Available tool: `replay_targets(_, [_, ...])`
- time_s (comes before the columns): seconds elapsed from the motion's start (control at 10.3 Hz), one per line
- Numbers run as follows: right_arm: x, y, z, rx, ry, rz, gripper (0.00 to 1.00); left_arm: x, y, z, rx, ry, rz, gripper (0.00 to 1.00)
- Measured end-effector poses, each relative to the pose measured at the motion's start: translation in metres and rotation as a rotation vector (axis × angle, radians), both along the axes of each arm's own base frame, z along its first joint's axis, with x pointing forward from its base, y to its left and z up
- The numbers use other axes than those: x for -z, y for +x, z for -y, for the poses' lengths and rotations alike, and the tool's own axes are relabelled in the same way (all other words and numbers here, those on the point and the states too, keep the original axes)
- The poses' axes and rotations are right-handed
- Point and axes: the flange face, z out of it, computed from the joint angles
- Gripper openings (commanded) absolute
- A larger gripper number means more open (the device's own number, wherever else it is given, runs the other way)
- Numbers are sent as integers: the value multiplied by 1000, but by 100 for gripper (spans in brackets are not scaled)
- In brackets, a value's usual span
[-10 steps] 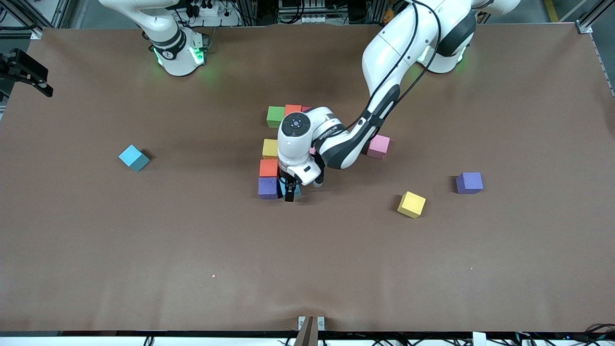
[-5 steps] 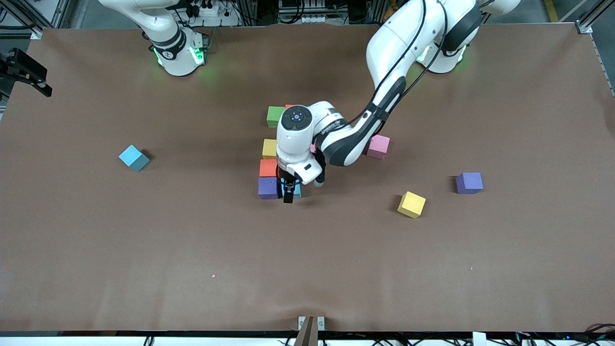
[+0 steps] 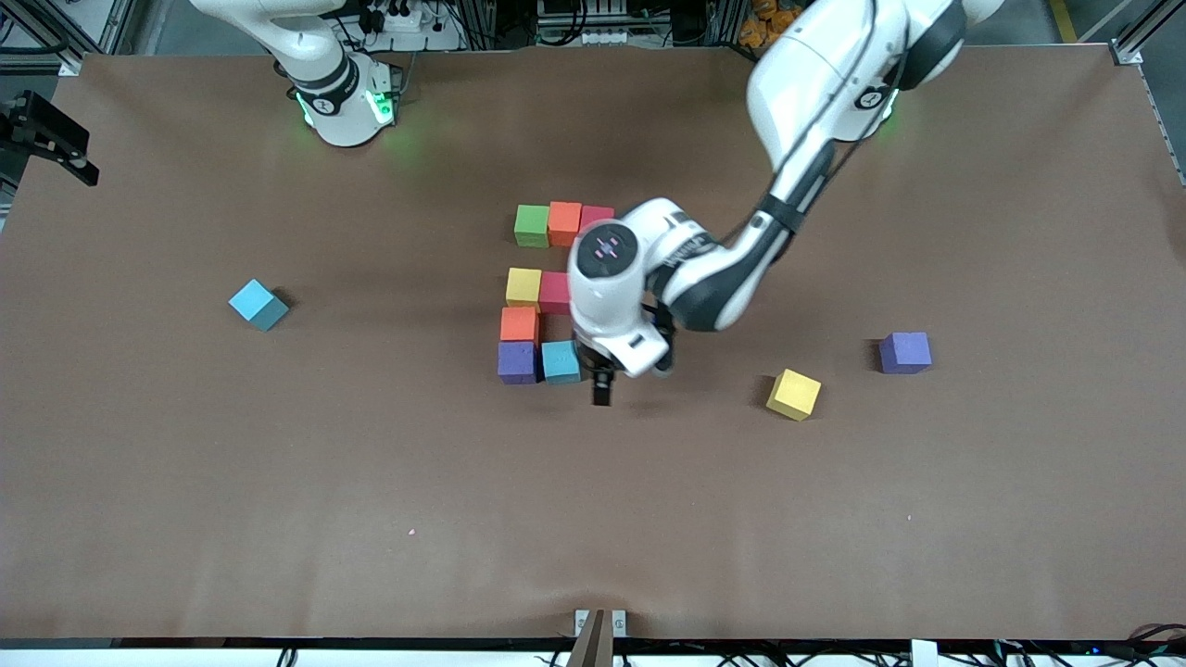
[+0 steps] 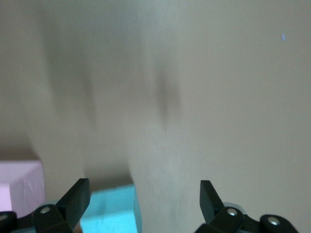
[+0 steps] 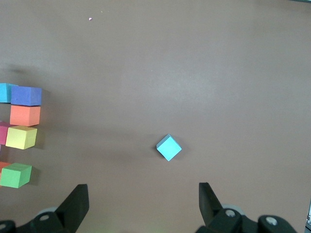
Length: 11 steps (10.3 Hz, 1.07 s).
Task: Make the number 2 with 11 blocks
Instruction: 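Reach the yellow block with the left gripper and grasp it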
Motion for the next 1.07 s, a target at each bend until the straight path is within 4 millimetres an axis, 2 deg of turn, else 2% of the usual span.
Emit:
replay_targets(0.19, [-2, 0, 0, 0, 0, 4, 100, 3, 17, -57, 28, 6, -68, 100])
replay_targets(0.29, [-6, -1, 0, 1, 0, 12, 100, 3, 17, -86, 53, 16, -91, 100])
replay_targets(0.58, [-10, -1, 1, 2, 0, 22, 100, 0, -10, -164, 168, 71, -102, 100])
replay_targets(0.68, [-10, -1, 0, 0, 14, 22, 100, 3, -13, -191, 203, 89, -118, 100])
replay_targets(0.87, [-10, -1, -3, -1, 64, 23, 100, 15, -4, -245, 275, 97, -149, 100])
replay_targets(1.07, [-10, 0, 1, 7, 67, 24, 100, 19, 10, -284, 300, 84, -144, 100])
